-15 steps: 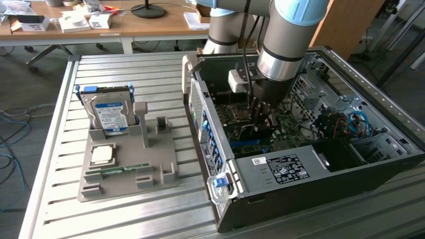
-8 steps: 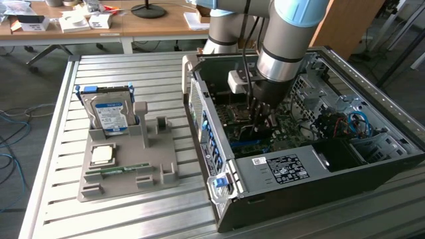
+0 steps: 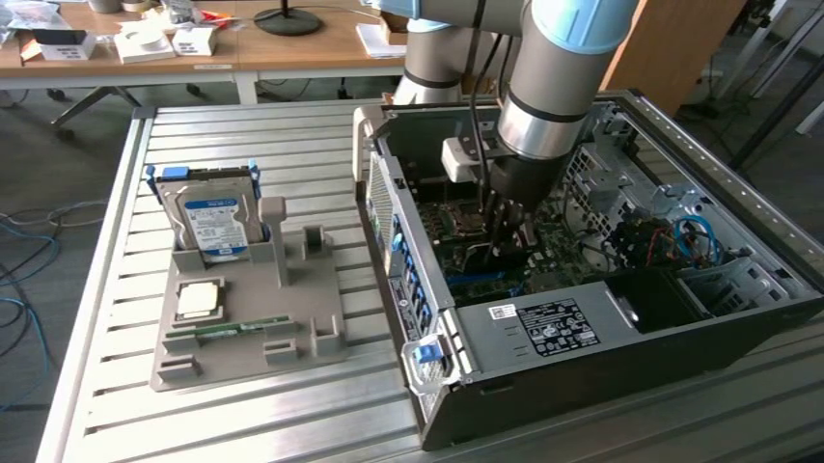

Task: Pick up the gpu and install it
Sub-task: 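Insert the gpu into the slot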

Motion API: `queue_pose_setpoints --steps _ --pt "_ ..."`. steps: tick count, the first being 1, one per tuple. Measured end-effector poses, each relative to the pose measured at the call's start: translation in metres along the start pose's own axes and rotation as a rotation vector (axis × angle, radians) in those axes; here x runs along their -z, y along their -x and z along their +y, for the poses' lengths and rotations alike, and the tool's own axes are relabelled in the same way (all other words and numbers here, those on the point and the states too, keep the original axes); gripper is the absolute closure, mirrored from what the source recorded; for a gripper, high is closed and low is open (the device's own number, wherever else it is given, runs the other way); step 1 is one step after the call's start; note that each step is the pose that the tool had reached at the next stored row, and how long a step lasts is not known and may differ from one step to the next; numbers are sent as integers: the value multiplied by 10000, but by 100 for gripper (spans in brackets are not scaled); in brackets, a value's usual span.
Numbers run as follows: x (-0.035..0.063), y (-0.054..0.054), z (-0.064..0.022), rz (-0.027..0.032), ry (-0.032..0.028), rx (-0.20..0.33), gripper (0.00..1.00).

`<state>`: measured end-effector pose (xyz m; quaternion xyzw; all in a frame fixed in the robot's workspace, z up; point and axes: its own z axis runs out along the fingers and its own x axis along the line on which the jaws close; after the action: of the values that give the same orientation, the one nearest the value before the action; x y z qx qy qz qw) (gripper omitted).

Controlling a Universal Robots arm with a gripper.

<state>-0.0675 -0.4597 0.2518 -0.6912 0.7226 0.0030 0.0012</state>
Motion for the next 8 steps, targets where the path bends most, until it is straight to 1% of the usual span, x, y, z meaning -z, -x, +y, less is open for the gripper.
queue_pose_setpoints --steps 8 --pt "0 1 1 2 1 0 74"
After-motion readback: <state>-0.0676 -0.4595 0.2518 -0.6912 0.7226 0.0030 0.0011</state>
